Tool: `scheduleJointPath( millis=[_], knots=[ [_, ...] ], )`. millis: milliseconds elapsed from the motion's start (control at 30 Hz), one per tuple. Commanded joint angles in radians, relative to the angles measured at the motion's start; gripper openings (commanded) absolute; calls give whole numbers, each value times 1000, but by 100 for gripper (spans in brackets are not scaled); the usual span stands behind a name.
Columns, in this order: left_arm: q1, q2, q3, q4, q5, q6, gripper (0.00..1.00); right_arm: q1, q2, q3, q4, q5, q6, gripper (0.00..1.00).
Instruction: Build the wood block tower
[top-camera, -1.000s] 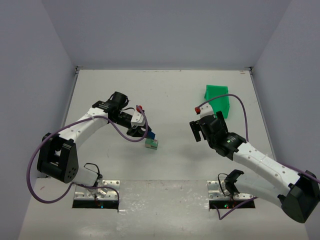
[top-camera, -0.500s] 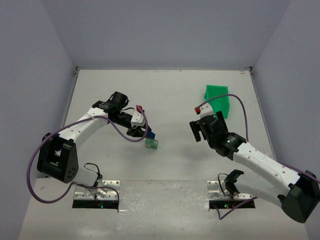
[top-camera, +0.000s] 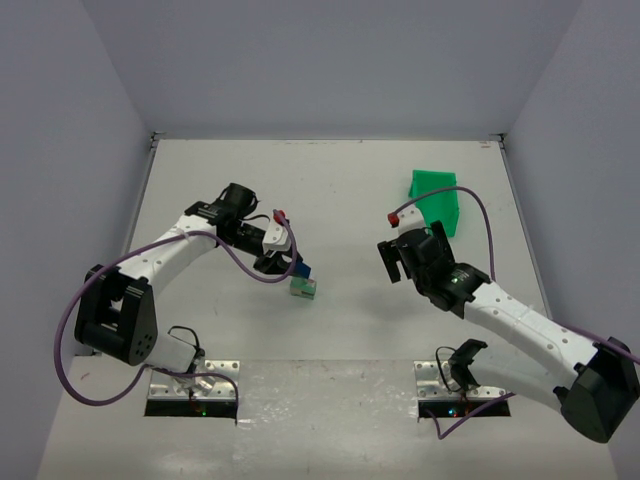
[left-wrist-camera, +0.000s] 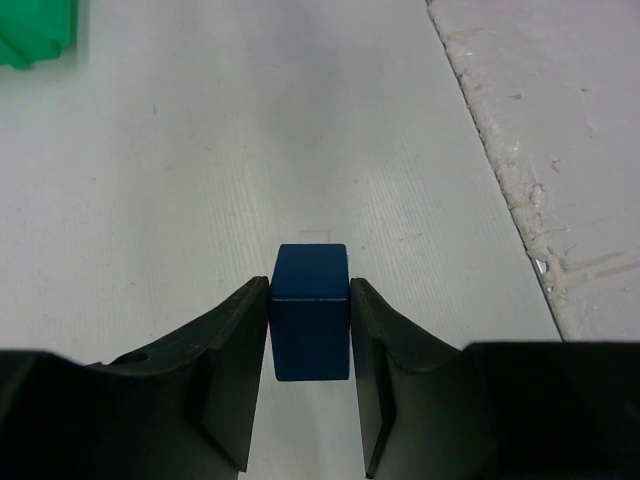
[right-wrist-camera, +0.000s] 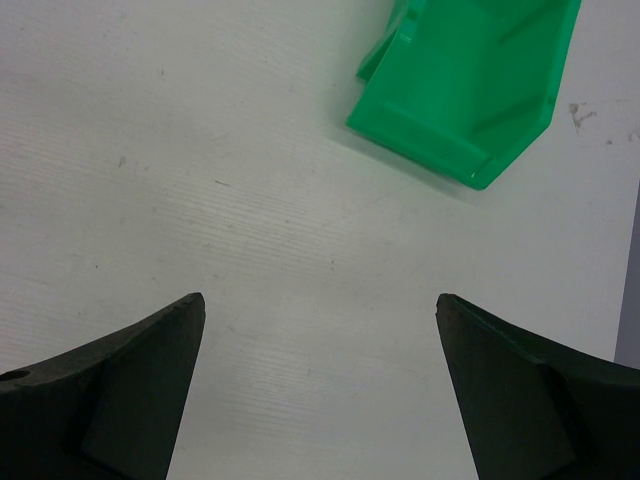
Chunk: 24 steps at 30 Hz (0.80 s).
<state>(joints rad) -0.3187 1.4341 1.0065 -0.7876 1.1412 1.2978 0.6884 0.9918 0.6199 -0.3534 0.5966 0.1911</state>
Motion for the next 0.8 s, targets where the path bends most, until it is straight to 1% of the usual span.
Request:
scheduleJointPath(
  millis=[0, 67, 233, 367, 467, 500, 533, 567, 767],
  knots=[
    [15, 5, 23, 12, 24, 3, 38, -5, 6, 48, 13, 6, 3, 99],
    [15, 5, 24, 7, 23, 6, 41, -4, 8, 49, 14, 4, 2, 99],
    [17, 4, 29, -12, 23, 20, 43, -4, 9, 47, 13, 0, 1, 99],
    [17, 3, 38, -22, 19, 26, 48, -6, 11, 47, 16, -3, 1, 99],
    [17, -2, 46, -32, 15, 24, 56, -6, 10, 47, 16, -4, 1, 99],
    [17, -5, 51, -35, 15, 21, 59, -6, 9, 47, 17, -3, 1, 99],
    [17, -8, 58, -39, 14, 18, 75, -6, 8, 47, 19, -5, 1, 99],
    [17, -12, 65, -45, 12, 14, 99, -6, 7, 47, 21, -7, 1, 99],
    [17, -54, 104, -90, 8, 10, 100, -6, -13, 46, 22, -21, -2, 99]
  ],
)
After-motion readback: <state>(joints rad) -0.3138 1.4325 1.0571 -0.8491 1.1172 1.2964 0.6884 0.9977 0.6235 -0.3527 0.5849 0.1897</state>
